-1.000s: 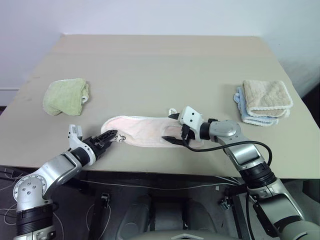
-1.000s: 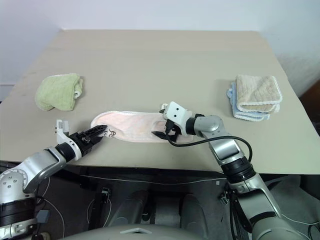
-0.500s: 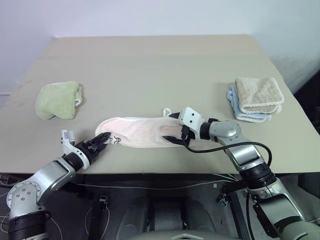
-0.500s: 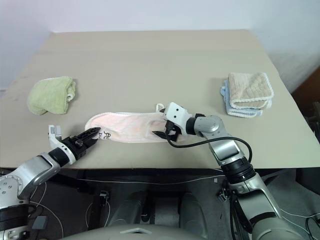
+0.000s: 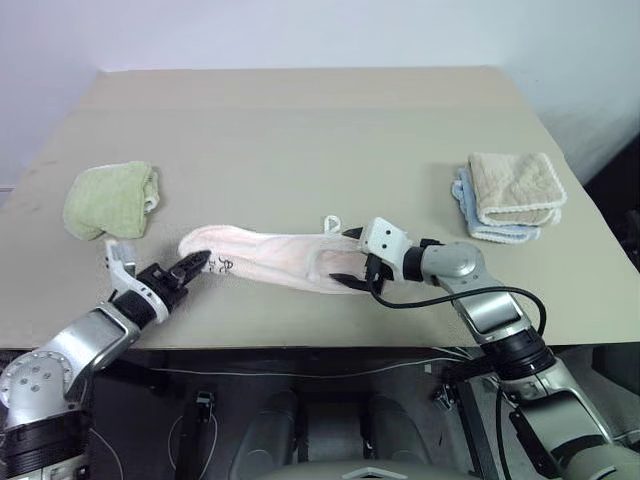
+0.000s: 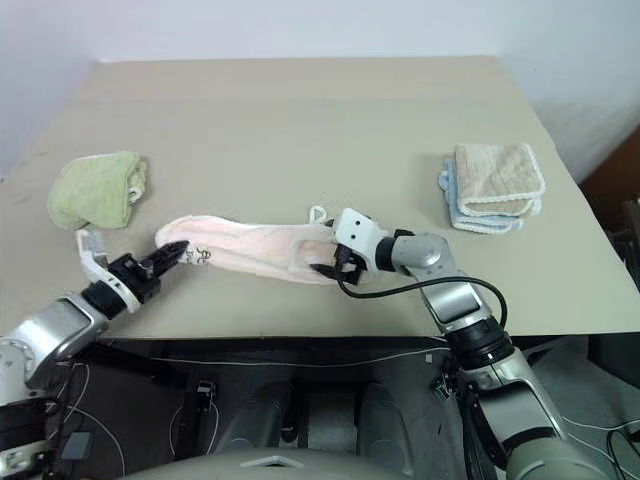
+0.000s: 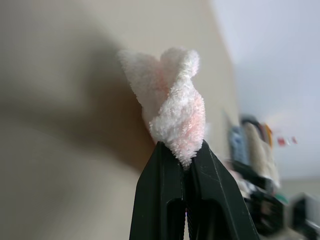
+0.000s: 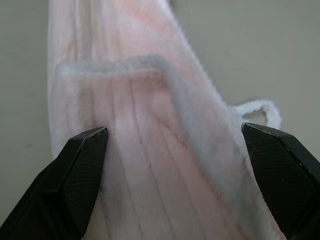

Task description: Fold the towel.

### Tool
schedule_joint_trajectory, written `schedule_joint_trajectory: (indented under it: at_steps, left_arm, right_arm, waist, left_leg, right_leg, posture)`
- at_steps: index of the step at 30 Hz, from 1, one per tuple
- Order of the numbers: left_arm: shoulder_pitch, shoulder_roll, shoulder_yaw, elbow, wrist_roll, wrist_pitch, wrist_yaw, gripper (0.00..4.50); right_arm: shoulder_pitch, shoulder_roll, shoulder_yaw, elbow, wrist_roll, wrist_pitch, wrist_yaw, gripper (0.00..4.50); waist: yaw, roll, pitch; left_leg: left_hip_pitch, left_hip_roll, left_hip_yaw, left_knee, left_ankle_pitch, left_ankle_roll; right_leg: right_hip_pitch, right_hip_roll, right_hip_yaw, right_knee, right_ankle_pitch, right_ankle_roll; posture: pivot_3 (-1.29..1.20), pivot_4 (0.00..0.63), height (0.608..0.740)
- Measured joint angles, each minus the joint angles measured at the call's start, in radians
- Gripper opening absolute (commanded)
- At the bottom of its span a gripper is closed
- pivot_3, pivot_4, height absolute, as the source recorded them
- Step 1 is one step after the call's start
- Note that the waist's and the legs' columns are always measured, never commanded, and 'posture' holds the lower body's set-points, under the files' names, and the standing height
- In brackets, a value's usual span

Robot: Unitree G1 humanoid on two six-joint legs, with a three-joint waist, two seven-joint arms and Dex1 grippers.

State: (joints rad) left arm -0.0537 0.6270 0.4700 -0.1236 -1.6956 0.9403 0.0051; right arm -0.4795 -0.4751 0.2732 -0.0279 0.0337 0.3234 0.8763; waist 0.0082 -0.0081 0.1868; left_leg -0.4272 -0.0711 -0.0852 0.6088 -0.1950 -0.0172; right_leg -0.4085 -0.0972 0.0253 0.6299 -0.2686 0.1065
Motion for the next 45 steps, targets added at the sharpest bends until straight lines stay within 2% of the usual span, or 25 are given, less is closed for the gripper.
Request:
schedule_joint_trajectory:
  at_steps: [4,9,15,19,24,34,39,45]
  left_arm:
    - [-0.045,0.092,-0.019,-0.039,0.046,0.041,-0.102,0.05]
    - [-0.203,0.195,-0.119,-0.078,0.075,0.136,-0.265,0.05]
    - [-0.333,0.209,-0.316,-0.068,0.245,0.212,-0.462,0.05]
    - [-0.445,0.169,-0.419,0.006,0.373,0.211,-0.581,0.05]
    - [-0.593,0.064,-0.523,0.154,0.529,0.208,-0.695,0.05]
    - [-0.816,-0.094,-0.673,0.359,0.791,0.197,-0.883,0.05]
    - [-0.886,-0.169,-0.715,0.429,0.877,0.21,-0.931,0.05]
    - [-0.892,-0.202,-0.737,0.404,0.924,0.271,-0.942,0.05]
  right_arm:
    - [0.012,-0.028,-0.065,-0.043,0.055,0.048,0.005,4.5]
    - [0.027,-0.045,-0.161,-0.091,0.127,0.117,-0.016,4.5]
    - [0.031,-0.044,-0.285,-0.159,0.26,0.23,-0.052,4.5]
    - [0.058,-0.052,-0.32,-0.215,0.299,0.259,-0.077,4.5]
    - [0.126,-0.055,-0.335,-0.261,0.307,0.282,-0.132,4.5]
    - [0.189,-0.056,-0.376,-0.324,0.326,0.305,-0.225,4.5]
    - [0.203,-0.056,-0.383,-0.325,0.329,0.305,-0.262,4.5]
    - [0.23,-0.054,-0.379,-0.335,0.324,0.303,-0.295,4.5]
  waist:
    - [0.002,-0.001,0.001]
    - [0.001,-0.002,0.001]
    - [-0.003,-0.001,0.002]
    - [-0.001,-0.002,0.002]
    - [0.003,-0.004,0.003]
    - [0.001,-0.004,0.004]
    - [-0.001,-0.005,0.004]
    - [-0.005,-0.005,0.005]
  left_leg:
    - [0.0,0.0,0.0,-0.001,0.0,0.0]
    - [0.0,0.0,0.001,-0.002,0.0,0.0]
    - [0.0,0.0,0.001,-0.005,0.001,0.002]
    - [0.0,0.0,0.001,-0.005,0.002,0.003]
    - [-0.001,-0.001,0.001,-0.003,0.002,0.003]
    - [-0.001,-0.001,0.001,-0.003,0.001,0.003]
    - [-0.001,-0.001,0.001,-0.002,0.001,0.004]
    - [-0.001,-0.001,0.001,-0.001,0.001,0.004]
  right_leg:
    - [0.0,0.0,0.0,0.0,0.0,0.0]
    - [0.001,0.0,0.0,-0.001,0.0,0.0]
    - [-0.001,0.001,0.0,-0.001,0.0,0.001]
    - [-0.001,0.001,0.0,-0.002,0.0,0.001]
    - [0.0,0.001,-0.001,-0.001,0.0,0.002]
    - [0.0,0.002,-0.001,-0.001,0.002,0.006]
    - [0.0,0.002,-0.001,-0.001,0.002,0.007]
    - [0.0,0.002,-0.001,0.001,0.001,0.008]
  posture:
    - [0.0,0.15,0.74]
    - [0.0,0.15,0.74]
    - [0.0,0.15,0.74]
    - [0.0,0.15,0.74]
    - [0.0,0.15,0.74]
    - [0.0,0.15,0.74]
    - [0.0,0.15,0.74]
    - [0.0,0.15,0.74]
